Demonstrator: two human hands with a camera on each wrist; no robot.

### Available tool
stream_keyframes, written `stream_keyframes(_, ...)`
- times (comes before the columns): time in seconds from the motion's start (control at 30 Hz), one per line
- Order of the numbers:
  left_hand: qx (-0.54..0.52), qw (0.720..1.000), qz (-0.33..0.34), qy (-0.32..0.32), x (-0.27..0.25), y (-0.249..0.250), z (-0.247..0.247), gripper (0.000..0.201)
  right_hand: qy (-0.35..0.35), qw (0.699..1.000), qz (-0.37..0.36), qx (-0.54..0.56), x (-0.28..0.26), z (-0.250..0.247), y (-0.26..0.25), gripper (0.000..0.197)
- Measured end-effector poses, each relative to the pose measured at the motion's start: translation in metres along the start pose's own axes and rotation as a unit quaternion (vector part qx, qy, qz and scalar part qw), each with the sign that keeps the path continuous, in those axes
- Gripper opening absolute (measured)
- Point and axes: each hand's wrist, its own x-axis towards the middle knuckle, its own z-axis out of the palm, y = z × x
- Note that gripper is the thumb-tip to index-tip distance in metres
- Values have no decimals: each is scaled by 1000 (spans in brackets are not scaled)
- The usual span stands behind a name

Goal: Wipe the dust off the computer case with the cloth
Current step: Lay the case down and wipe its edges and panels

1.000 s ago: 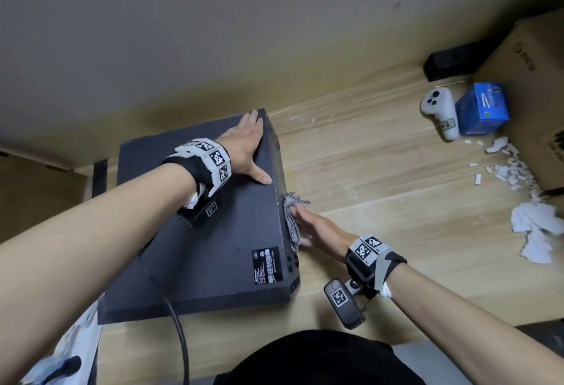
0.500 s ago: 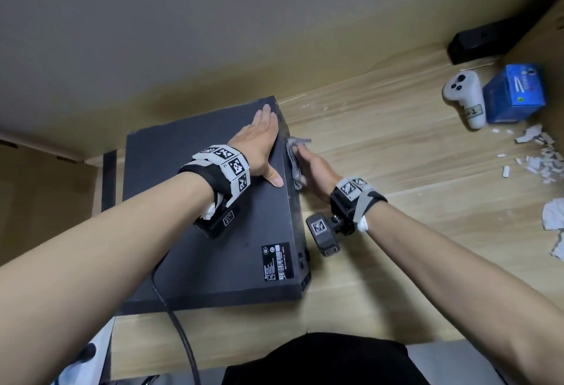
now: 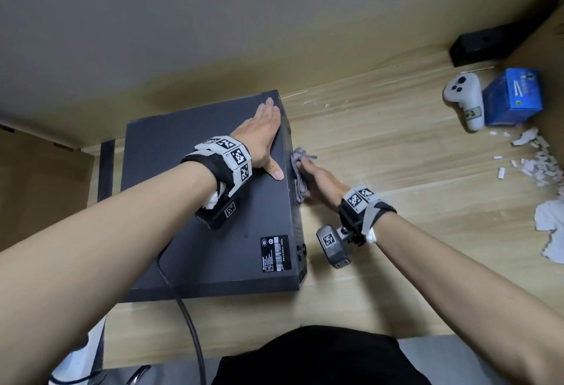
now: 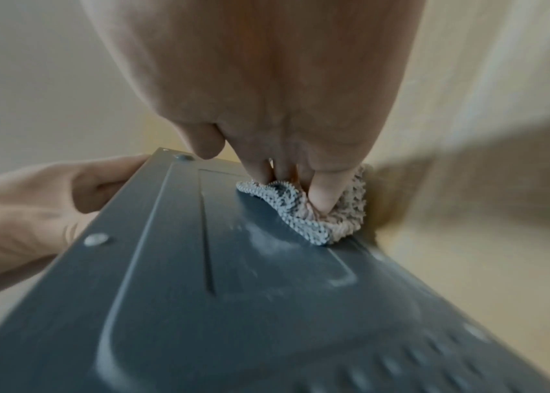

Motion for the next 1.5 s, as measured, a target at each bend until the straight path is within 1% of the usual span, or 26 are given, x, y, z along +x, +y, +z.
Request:
stream_keyframes(0.03, 1, 1000, 0, -1, -1, 1, -1, 150, -6, 1000, 5, -1, -9, 0, 9, 57)
stream_keyframes(0.13, 4, 1000, -3, -3, -2, 2, -2, 148, -18, 998, 27, 45, -33, -3, 29, 48)
stream_keyframes(0.27, 1, 1000, -1, 0, -2, 2, -3, 146, -34, 997, 42, 62, -56, 1, 42, 54)
stream_keyframes(0.33, -1, 1000, -2, 2, -2, 1, -2, 146, -30, 997, 44, 63, -63, 6, 45, 51)
stream_keyframes(0.4, 1, 1000, -1, 3, -2, 0, -2, 146, -17, 997, 25, 66, -67, 11, 50, 45)
stream_keyframes(0.47, 3, 1000, -2, 8, -1, 0, -2, 146, -1, 998, 2, 57, -72, 16, 54, 45)
stream_keyframes(0.6, 2, 1000, -4, 2, 0, 0, 0, 146, -25, 998, -35, 53, -78, 18, 48, 47)
stream_keyframes(0.7, -2, 1000, -7, 1, 0, 1, 0, 147, -14, 997, -47, 55, -58, 16, 30, 52)
stream_keyframes(0.77, -3, 1000, -11, 3, 1, 1, 0, 149, -7, 996, -47, 73, -39, 15, 8, 53)
stream_keyframes(0.87, -4, 1000, -10, 1, 1, -1, 0, 149, -29, 992, -77, 96, -14, 16, -31, 55)
stream_keyframes(0.93, 0, 1000, -5, -2, 0, -2, 0, 148, -38, 990, -95, 100, 3, 13, -46, 55)
stream_keyframes(1.0, 2, 1000, -7, -2, 0, -1, 0, 148, -16, 992, -99, 81, 16, 10, -49, 56)
stream_keyframes(1.07, 4, 1000, -6, -3, 1, -1, 0, 147, 2, 993, -95, 72, 23, 5, -42, 54)
stream_keyframes(1.17, 8, 1000, -4, -3, 1, -1, 0, 146, 6, 994, -84, 64, 17, -2, -15, 41)
stream_keyframes(1.3, 16, 1000, -10, -7, 0, 2, -1, 147, -5, 998, -26, 52, -26, 0, 30, 33)
stream_keyframes(1.4, 18, 1000, -11, -7, 0, 3, -2, 146, -33, 998, -5, 47, -62, 5, 61, 32)
stream_keyframes(1.5, 22, 1000, -13, -4, -3, 5, -4, 145, -14, 1000, 3, 23, -85, 9, 86, 33)
